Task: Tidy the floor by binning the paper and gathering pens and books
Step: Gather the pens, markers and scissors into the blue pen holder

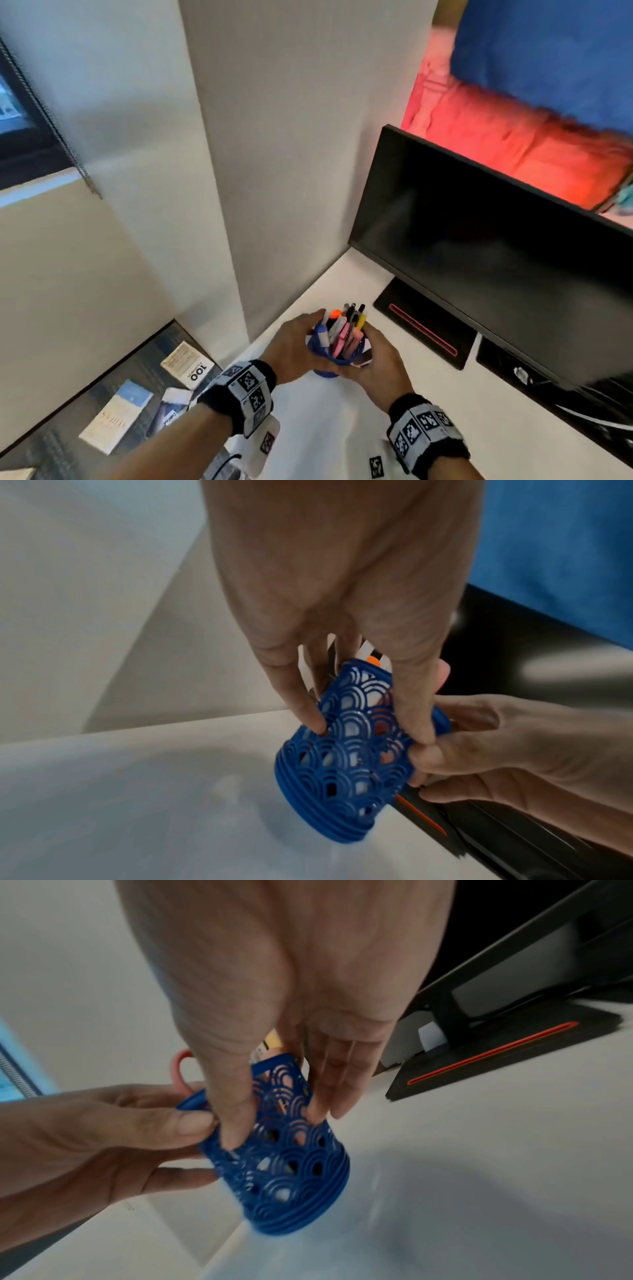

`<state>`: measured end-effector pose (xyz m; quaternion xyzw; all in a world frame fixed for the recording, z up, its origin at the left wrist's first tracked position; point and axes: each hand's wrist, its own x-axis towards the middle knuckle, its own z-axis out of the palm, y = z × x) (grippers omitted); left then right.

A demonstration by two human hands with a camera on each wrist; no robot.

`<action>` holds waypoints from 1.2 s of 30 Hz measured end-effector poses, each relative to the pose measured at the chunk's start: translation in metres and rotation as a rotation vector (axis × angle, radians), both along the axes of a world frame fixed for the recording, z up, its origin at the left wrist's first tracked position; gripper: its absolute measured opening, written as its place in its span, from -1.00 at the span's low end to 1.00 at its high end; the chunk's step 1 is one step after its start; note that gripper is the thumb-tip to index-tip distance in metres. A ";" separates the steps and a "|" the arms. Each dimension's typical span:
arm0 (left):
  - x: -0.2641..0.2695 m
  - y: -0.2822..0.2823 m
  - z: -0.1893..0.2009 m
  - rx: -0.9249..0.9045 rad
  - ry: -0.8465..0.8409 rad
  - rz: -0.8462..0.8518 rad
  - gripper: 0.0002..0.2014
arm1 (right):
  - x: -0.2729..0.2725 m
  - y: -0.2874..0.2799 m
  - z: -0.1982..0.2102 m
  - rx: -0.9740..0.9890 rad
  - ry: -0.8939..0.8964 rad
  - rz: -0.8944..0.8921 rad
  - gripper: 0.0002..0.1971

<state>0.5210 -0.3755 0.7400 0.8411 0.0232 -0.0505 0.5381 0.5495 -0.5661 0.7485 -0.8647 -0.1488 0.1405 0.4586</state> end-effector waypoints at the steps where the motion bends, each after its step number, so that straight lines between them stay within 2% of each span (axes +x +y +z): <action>1: 0.017 -0.002 -0.003 0.004 -0.011 0.047 -0.25 | 0.020 0.003 -0.003 -0.003 -0.016 0.004 -0.21; 3: 0.041 0.001 -0.002 0.009 -0.036 0.082 -0.23 | 0.050 0.011 -0.006 -0.002 -0.044 0.009 -0.21; 5: 0.062 0.003 0.005 0.012 -0.052 0.069 -0.31 | 0.074 0.016 -0.009 0.005 -0.053 0.024 -0.24; 9: 0.067 0.006 0.012 -0.025 -0.053 0.074 -0.31 | 0.085 0.020 -0.009 0.005 -0.042 0.054 -0.28; 14: 0.008 0.022 0.002 0.041 0.031 0.157 -0.12 | 0.049 0.031 0.005 0.021 0.102 0.226 -0.40; 16: -0.025 0.039 -0.004 0.059 0.061 0.200 -0.12 | 0.026 0.047 0.013 0.043 0.163 0.340 -0.44; 19: -0.061 0.062 -0.007 0.046 0.049 0.239 -0.17 | -0.004 0.072 0.010 0.034 0.188 0.419 -0.45; 24: -0.067 0.079 -0.034 0.245 -0.053 0.272 -0.08 | -0.025 0.092 -0.010 0.027 0.090 0.281 -0.30; 29: -0.024 0.066 -0.037 -0.009 -0.005 0.122 -0.16 | -0.009 0.084 -0.009 -0.036 0.024 0.126 -0.22; 36: 0.067 0.039 -0.011 -0.009 -0.002 0.101 -0.37 | 0.067 0.076 -0.013 -0.133 -0.238 -0.057 -0.22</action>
